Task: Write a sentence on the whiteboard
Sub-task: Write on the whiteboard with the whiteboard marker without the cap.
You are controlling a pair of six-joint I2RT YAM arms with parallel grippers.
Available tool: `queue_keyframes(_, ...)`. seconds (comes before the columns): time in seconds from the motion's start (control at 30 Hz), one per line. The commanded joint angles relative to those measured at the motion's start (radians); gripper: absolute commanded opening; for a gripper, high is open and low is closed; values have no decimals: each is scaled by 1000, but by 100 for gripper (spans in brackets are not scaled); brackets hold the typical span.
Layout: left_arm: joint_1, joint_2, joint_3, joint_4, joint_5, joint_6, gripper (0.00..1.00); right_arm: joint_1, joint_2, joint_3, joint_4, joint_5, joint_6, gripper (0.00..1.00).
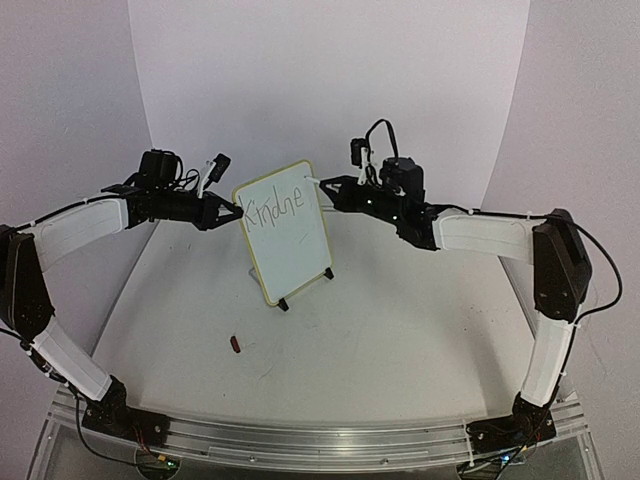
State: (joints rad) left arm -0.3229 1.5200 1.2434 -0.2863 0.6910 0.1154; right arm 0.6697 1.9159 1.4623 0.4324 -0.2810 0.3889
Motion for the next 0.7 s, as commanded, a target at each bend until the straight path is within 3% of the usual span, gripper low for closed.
queue_keyframes(0.0, -9, 25, 20, -27, -21, 42, 0, -2, 42, 59, -3, 18, -16, 0)
queue_keyframes(0.67, -11, 29, 21, -28, -19, 42, 0, -5, 86, 86, -48, -6, -30, 0)
